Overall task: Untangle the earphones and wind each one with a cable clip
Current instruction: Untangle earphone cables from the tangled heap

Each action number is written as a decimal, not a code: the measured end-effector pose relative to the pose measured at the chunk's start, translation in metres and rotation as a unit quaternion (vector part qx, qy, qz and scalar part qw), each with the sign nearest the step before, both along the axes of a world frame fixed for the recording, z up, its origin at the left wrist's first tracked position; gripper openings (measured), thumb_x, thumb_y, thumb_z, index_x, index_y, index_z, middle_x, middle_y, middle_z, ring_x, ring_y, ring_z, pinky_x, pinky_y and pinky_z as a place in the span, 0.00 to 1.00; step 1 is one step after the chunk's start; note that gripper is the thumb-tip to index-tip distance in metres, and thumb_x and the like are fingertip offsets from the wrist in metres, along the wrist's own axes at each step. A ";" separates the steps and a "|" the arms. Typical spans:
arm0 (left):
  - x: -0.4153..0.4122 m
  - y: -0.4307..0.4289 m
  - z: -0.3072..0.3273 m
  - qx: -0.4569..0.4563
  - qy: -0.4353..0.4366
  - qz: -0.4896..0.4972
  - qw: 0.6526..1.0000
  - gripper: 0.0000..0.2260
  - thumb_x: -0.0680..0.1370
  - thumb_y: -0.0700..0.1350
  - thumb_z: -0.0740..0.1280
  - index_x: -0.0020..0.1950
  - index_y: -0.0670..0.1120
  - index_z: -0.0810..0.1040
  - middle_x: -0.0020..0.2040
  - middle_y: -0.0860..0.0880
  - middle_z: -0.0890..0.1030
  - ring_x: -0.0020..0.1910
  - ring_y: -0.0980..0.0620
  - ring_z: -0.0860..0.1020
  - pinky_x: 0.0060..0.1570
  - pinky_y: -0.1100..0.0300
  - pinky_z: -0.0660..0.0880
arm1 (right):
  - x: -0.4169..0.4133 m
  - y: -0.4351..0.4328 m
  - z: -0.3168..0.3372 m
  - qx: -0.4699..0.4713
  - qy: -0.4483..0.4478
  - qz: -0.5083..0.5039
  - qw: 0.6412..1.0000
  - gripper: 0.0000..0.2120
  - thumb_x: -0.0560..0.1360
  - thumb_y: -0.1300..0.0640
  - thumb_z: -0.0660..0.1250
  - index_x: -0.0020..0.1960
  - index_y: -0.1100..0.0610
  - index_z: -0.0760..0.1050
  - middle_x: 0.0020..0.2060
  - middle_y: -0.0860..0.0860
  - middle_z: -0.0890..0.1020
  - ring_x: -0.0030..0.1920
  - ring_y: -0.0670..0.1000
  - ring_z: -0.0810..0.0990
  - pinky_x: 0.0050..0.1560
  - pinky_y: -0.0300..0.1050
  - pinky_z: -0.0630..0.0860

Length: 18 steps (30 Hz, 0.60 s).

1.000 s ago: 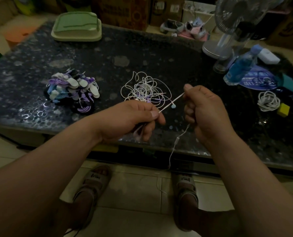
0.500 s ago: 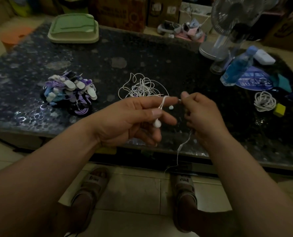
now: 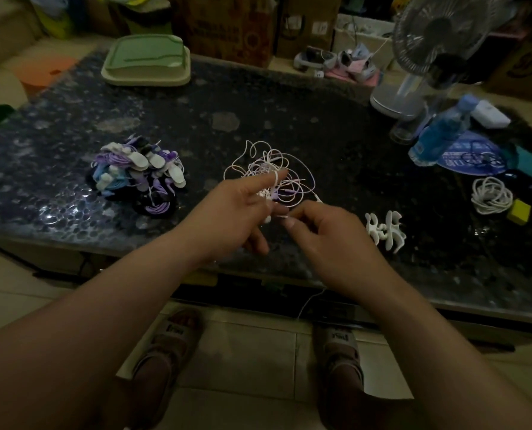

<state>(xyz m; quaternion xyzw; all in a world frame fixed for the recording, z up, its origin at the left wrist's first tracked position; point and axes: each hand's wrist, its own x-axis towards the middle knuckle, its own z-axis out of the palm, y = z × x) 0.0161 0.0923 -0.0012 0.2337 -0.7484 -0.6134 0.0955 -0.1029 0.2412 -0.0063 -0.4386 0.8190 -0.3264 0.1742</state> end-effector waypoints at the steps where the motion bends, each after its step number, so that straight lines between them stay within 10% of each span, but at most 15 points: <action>1: 0.001 0.001 -0.002 -0.032 -0.025 -0.024 0.999 0.24 0.86 0.40 0.62 0.78 0.63 0.69 0.53 0.50 0.87 0.32 0.43 0.84 0.37 0.50 0.82 | -0.002 0.000 0.001 0.000 0.011 0.000 1.000 0.06 0.82 0.48 0.67 0.49 0.46 0.81 0.37 0.44 0.82 0.39 0.42 0.79 0.39 0.43 0.76; 18: 0.007 0.013 -0.001 -0.028 -0.118 -0.259 0.958 0.09 0.87 0.40 0.60 0.57 0.43 0.80 0.51 0.47 0.84 0.37 0.47 0.83 0.44 0.52 0.79 | -0.034 0.010 0.018 -0.118 -0.127 0.001 0.985 0.04 0.79 0.62 0.73 0.52 0.56 0.81 0.41 0.49 0.83 0.42 0.46 0.81 0.47 0.44 0.79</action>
